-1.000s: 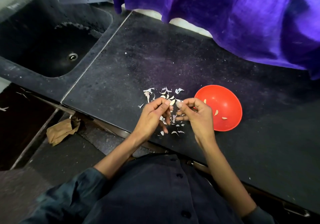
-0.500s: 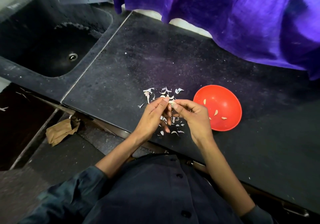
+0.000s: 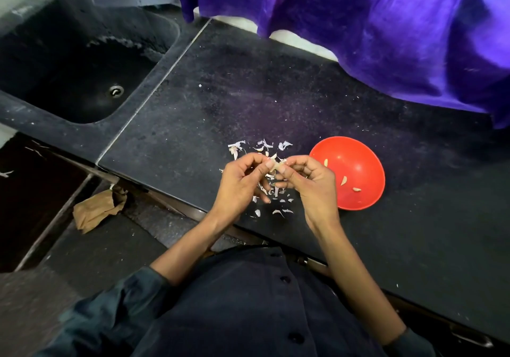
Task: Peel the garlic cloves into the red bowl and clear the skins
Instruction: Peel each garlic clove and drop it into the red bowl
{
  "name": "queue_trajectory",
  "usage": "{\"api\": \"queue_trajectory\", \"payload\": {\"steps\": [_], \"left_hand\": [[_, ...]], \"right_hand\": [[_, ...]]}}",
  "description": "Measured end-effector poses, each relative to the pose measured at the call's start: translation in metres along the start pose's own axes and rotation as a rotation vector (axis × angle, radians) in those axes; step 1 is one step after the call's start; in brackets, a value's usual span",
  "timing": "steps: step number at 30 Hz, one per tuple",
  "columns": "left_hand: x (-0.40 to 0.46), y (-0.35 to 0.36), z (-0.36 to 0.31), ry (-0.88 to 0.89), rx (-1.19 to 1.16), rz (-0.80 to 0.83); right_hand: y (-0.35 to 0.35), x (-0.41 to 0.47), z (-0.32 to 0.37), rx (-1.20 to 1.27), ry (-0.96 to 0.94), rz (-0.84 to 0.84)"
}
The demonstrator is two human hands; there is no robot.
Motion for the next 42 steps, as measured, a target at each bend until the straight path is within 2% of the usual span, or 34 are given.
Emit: {"api": "queue_trajectory", "payload": {"steps": [4,11,15,22,27,34,42], "left_hand": [[0.003,-0.001,0.003,-0.041,-0.052,-0.056],[0.006,-0.005,0.005,-0.047,-0.052,-0.092],[0.009,-0.007,0.007,-0.041,-0.023,-0.102],[0.009,-0.005,0.005,0.035,0.121,-0.082],[0.007,-0.003,0.004,0.079,0.206,-0.011],[0.006,-0.006,-0.009,0.207,0.517,0.038],[0.006,-0.006,-0.010,0.295,0.612,0.062]], "right_hand": [[-0.002,0.001,-0.001,-0.014,0.020,-0.020],[-0.011,0.007,-0.007,-0.243,0.016,-0.120],[-0.009,0.013,-0.010,-0.267,-0.001,-0.047],[0.001,0.009,-0.002,-0.156,-0.026,0.027],[-0.004,0.010,-0.002,-0.138,-0.028,-0.006],[-0.004,0.007,0.000,-0.118,-0.031,0.034],[-0.003,0.007,0.000,-0.117,-0.020,0.047]]}}
Point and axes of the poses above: each hand's wrist, its own x-axis towards the middle knuckle, its own y-axis out of the palm, z = x × y, the point moved 4 cm from there along x, towards the middle knuckle, and after that the axes turned 8 degrees about -x, right-handed, at the moved point
